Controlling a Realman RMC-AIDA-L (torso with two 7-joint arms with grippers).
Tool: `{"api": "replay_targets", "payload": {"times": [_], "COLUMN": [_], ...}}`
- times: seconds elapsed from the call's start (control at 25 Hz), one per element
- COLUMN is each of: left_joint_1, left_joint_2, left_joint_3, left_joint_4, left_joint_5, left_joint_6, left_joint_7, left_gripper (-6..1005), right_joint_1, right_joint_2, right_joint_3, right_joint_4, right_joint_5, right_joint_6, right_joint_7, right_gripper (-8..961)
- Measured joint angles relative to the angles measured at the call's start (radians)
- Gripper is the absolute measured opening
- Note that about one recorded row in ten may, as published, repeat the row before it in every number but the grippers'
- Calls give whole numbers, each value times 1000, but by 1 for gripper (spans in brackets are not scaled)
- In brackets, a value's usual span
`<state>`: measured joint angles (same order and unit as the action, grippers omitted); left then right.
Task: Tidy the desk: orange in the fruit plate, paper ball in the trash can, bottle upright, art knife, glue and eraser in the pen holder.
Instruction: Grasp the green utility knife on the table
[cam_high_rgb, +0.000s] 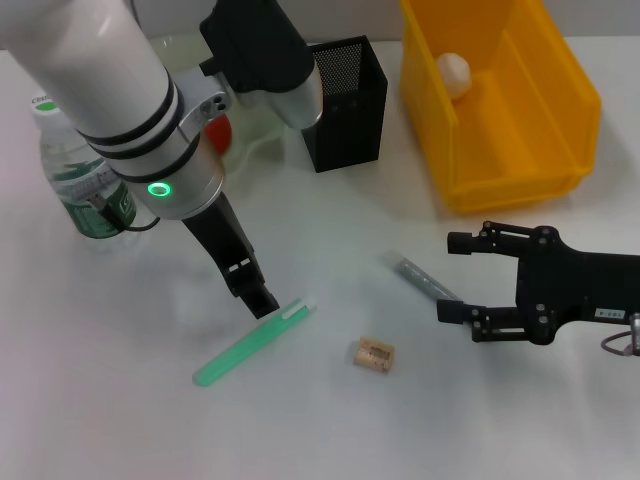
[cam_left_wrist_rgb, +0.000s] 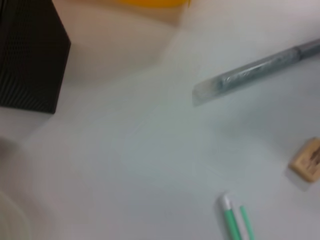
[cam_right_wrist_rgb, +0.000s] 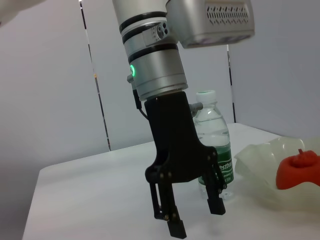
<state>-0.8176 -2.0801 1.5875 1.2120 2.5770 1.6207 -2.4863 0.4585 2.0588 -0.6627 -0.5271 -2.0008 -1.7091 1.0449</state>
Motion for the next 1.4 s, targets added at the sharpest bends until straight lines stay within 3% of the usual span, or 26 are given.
{"api": "replay_targets", "payload": {"times": [0.32, 0.6, 1.4], "left_joint_1": [-5, -33, -38], "left_joint_2": [0, 0, 0], "left_joint_3": [39, 98, 155], "left_joint_4": [-19, -124, -131], "left_joint_5": [19, 10, -42], "left_joint_6": [-13, -74, -74], "left_joint_7": [-20, -33, -76], "left_gripper": [702, 688, 649], "right_joint_1": [5, 3, 3], "right_joint_2": [2, 3, 4], "right_joint_3": [0, -10, -29], "right_joint_4": [1, 4, -7], "right_joint_5": [0, -5, -35], "right_joint_6": [5, 3, 57], "right_joint_7": [-11, -27, -19], "right_gripper": [808, 808, 808]}}
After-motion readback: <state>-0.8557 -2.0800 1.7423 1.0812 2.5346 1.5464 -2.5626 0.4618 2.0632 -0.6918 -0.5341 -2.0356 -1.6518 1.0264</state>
